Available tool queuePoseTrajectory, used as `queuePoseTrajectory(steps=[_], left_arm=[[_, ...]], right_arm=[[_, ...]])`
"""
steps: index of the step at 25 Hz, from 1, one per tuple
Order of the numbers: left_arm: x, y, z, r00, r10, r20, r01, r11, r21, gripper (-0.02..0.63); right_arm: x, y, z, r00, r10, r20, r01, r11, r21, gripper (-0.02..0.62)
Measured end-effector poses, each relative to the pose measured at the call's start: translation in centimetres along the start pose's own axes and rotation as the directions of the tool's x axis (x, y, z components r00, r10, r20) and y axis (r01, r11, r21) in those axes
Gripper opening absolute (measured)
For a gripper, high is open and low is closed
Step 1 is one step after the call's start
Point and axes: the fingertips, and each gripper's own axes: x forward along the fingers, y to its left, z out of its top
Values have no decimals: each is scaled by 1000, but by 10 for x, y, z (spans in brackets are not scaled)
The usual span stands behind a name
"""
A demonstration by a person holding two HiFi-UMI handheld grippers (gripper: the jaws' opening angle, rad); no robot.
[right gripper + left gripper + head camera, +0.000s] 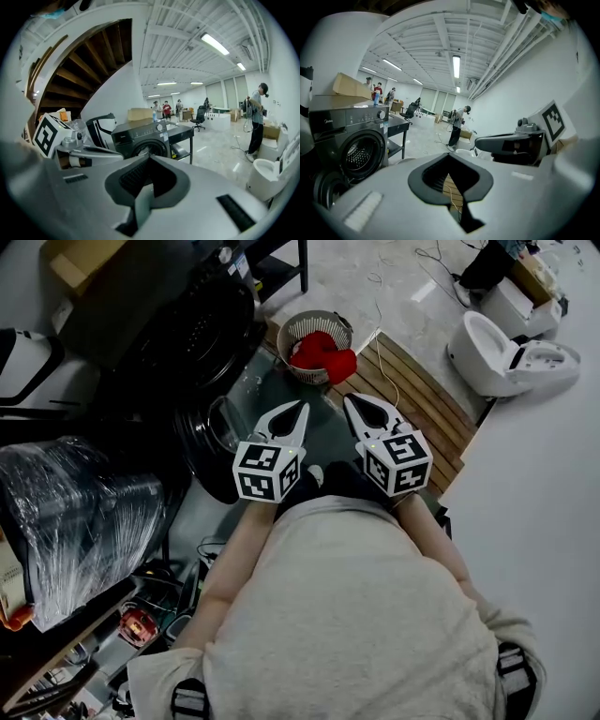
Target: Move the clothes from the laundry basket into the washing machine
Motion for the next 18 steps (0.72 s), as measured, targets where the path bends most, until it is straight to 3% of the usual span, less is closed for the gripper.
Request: queuePoseTrajectory(steps=[10,18], left_arm=[[16,45,-20,998,-5,-56,0,997,-81,9],[94,109,10,997,3,-81,-12,994,-112,9]], right_arm=[[49,-16,-6,999,12,-48,-10,999,51,9],[139,-77,9,990,58,-127,-53,998,41,9]])
